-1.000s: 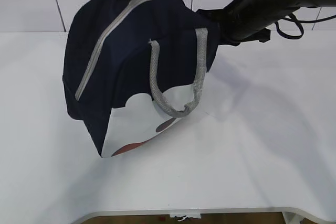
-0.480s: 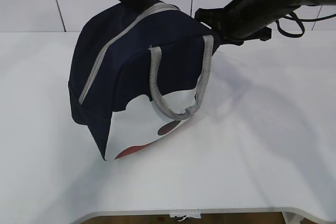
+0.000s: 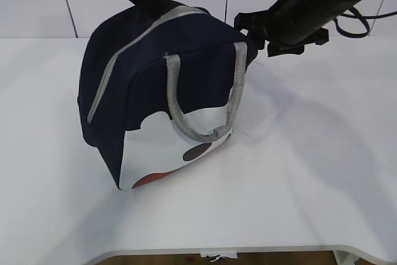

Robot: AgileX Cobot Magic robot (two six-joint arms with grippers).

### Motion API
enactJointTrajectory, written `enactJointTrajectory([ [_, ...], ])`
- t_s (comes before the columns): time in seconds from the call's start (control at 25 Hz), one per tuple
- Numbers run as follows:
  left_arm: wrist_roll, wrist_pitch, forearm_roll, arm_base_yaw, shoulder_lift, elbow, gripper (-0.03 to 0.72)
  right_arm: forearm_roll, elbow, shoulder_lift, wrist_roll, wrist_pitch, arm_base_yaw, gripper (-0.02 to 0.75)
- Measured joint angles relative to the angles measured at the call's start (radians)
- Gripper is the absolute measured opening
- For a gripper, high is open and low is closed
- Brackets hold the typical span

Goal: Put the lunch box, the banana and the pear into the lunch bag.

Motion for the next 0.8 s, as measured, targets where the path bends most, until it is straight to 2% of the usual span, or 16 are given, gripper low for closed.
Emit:
enactJointTrajectory([
  [0.24,-0.101,-0.012,0.097,0.0,0.018,-0.002,-0.008,-0.024,-0.122,-0.022,-0.065,0.275,0.0,0.413],
  [0.48,-0.16,-0.013,0.118,0.0,0.029,-0.002,-0.006,-0.041,-0.29,-0.023,-0.117,0.604,0.0,0.413],
  [0.6,-0.225,-0.013,0.127,0.0,0.029,-0.002,0.02,-0.043,-0.351,-0.023,-0.135,0.686,0.0,0.413],
  [0.68,-0.265,-0.013,0.147,0.0,0.029,-0.002,0.122,-0.043,-0.38,-0.024,-0.148,0.696,0.0,0.414],
  [0.72,-0.3,-0.013,0.151,0.0,0.029,-0.002,0.23,-0.043,-0.392,-0.024,-0.152,0.696,0.0,0.413],
  [0.8,-0.33,-0.013,0.153,0.0,0.029,-0.002,0.349,-0.043,-0.403,-0.03,-0.158,0.699,0.0,0.414],
])
